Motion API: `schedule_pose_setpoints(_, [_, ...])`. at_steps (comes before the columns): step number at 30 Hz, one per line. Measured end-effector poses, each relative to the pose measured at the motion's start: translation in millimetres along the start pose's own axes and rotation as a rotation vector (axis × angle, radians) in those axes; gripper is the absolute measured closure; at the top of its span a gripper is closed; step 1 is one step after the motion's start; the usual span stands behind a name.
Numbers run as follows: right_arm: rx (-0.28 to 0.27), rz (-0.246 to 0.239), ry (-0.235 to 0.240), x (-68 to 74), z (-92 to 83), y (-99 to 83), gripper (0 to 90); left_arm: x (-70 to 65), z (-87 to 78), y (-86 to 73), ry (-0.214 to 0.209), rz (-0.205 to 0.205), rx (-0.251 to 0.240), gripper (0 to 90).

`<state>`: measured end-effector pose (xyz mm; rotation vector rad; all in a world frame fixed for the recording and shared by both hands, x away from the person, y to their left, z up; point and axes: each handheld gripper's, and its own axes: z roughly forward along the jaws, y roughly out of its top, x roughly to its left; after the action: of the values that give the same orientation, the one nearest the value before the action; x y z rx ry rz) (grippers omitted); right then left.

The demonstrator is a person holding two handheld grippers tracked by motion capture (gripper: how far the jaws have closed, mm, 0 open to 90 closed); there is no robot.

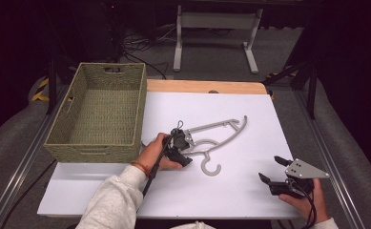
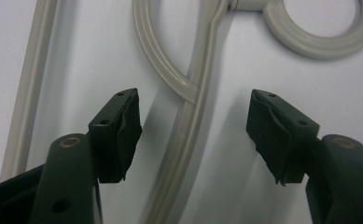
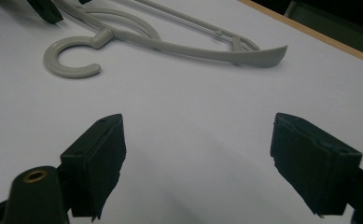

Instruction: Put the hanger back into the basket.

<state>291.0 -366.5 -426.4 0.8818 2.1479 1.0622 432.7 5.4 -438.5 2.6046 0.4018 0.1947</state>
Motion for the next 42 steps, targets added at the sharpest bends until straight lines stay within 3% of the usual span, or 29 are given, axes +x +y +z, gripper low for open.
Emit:
schedule_pose_setpoints(1, [0.0,0.0,0.001,-0.1,-0.1,0.0,19.1,0.7,-0.2,-0.5,-0.006,-0.002,0.001,35.3])
schedule_pose_setpoints(2, [0.0,0.0,0.002,-0.2,0.0,-0.1,19.1,1.4,0.0,-1.7,-0.039,-0.004,-0.011,38.2])
schedule_pose_setpoints(4, [0.004,-0.001,0.004,-0.3,0.2,-0.3,19.1,0.8,-0.7,-2.6,-0.062,-0.004,-0.014,50.0])
schedule_pose_setpoints(7, [0.012,-0.008,0.014,0.3,1.0,-0.4,19.0,-1.6,-1.5,-0.9,-0.064,-0.001,0.001,53.8])
schedule_pose_setpoints(13, [0.022,-0.014,0.026,1.5,2.1,-0.4,18.5,-2.6,-3.6,0.0,-0.088,0.026,0.019,75.9])
schedule_pose_setpoints(15, [0.024,-0.003,0.023,0.9,2.7,-0.8,18.4,-3.9,-3.9,0.8,-0.08,0.051,0.03,78.2])
schedule_pose_setpoints(22, [0.023,-0.002,0.026,1.2,2.1,-0.6,18.3,-13.5,-4.4,6.8,-0.02,0.153,0.078,81.0])
schedule_pose_setpoints(27, [0.031,-0.006,0.036,1.4,2.5,-0.8,18.4,-11.3,-4.4,5.7,-0.034,0.147,0.072,80.1])
schedule_pose_setpoints(29, [0.033,-0.009,0.04,1.5,2.8,-0.9,18.4,-9.5,-5.0,5.6,-0.028,0.113,0.075,75.3])
schedule_pose_setpoints(30, [0.034,-0.01,0.043,1.5,2.9,-0.9,18.5,-7.7,-5.7,5.6,-0.048,0.099,0.087,69.2])
schedule_pose_setpoints(33, [0.04,-0.01,0.049,1.4,3.2,-1.4,18.6,0.1,-7.0,8.1,-0.106,0.089,0.148,63.1])
schedule_pose_setpoints(38, [0.048,-0.005,0.065,2.3,5.2,-1.0,18.8,1.6,-4.7,19.1,-0.124,0.109,0.227,62.8])
schedule_pose_setpoints(42, [0.051,-0.011,0.073,2.2,6.5,-1.1,18.7,-1.8,-3.0,25.9,-0.11,0.123,0.274,66.7])
